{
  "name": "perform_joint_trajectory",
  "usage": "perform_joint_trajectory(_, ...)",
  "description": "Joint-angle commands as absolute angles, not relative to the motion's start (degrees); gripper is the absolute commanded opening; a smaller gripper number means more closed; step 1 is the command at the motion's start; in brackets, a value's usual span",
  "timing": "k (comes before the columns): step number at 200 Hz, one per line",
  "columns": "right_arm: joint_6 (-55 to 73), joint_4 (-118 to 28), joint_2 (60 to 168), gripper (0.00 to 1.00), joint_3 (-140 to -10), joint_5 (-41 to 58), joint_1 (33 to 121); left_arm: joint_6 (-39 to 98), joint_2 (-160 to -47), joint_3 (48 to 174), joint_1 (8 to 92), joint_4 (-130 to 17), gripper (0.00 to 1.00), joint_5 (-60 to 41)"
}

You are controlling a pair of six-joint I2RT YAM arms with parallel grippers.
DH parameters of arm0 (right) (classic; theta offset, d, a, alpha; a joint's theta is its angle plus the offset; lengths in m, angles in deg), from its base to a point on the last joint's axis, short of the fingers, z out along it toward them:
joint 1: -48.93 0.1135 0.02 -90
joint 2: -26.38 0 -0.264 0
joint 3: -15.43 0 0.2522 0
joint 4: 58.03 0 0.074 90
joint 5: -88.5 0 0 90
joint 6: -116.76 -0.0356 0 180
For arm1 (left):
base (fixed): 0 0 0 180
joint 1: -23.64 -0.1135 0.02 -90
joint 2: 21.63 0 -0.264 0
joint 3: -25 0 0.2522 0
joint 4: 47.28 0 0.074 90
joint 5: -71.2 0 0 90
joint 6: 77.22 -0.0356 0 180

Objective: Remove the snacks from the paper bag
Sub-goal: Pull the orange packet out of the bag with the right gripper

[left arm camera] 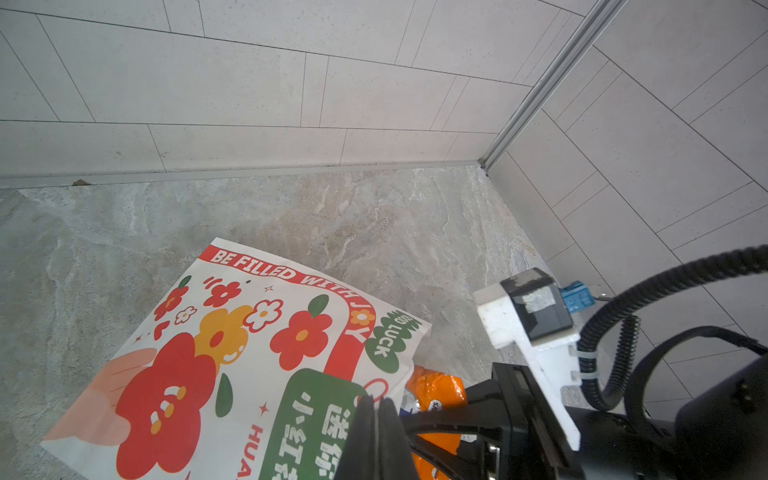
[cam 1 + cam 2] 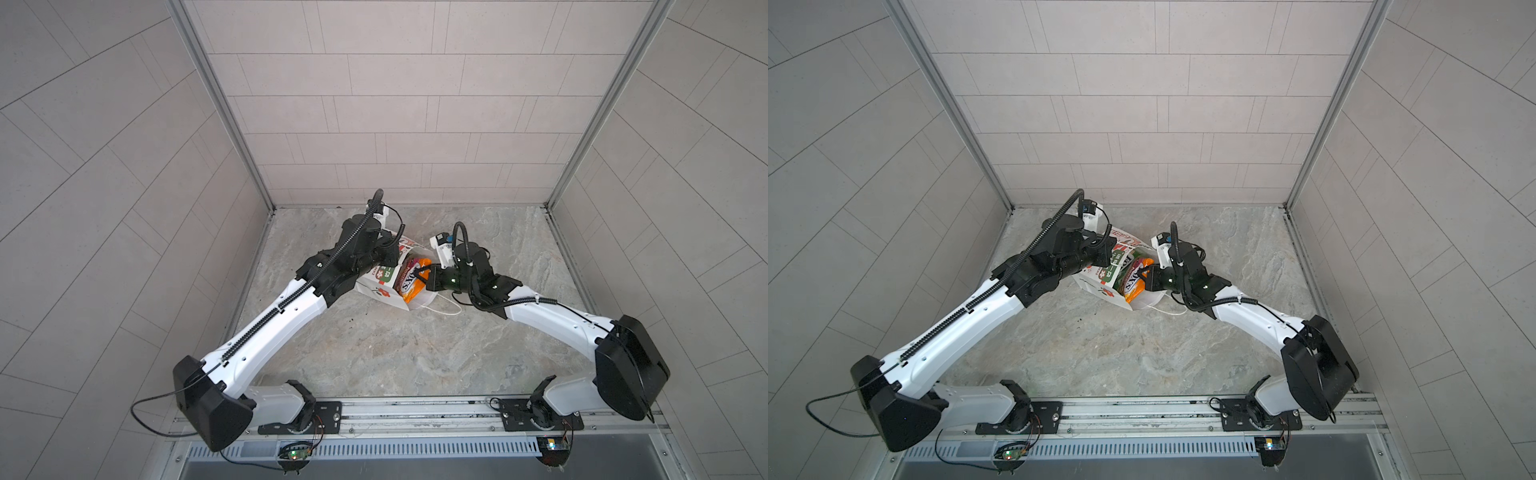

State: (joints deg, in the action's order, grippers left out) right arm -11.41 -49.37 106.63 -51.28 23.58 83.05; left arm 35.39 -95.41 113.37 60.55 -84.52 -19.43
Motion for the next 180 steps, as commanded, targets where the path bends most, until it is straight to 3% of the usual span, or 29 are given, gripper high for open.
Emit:
perform_joint_trajectory(1, -8.65, -46.09, 103.07, 0.00, -52.60, 26.00, 82.44, 35.45, -93.49, 112.59, 60.74, -84.82, 0.00, -21.85)
perform_joint_trajectory(96, -4.76, -36.43, 88.78, 0.00, -54.80, 29.41, 77.65, 35.16, -93.41, 112.36, 60.78, -84.70, 0.00, -22.67)
perform_joint_trajectory(180, -2.37, -29.29, 82.34, 0.00, -57.88, 34.81, 62.39, 34.00, -92.39, 112.15, 60.79, -84.94, 0.00, -21.22)
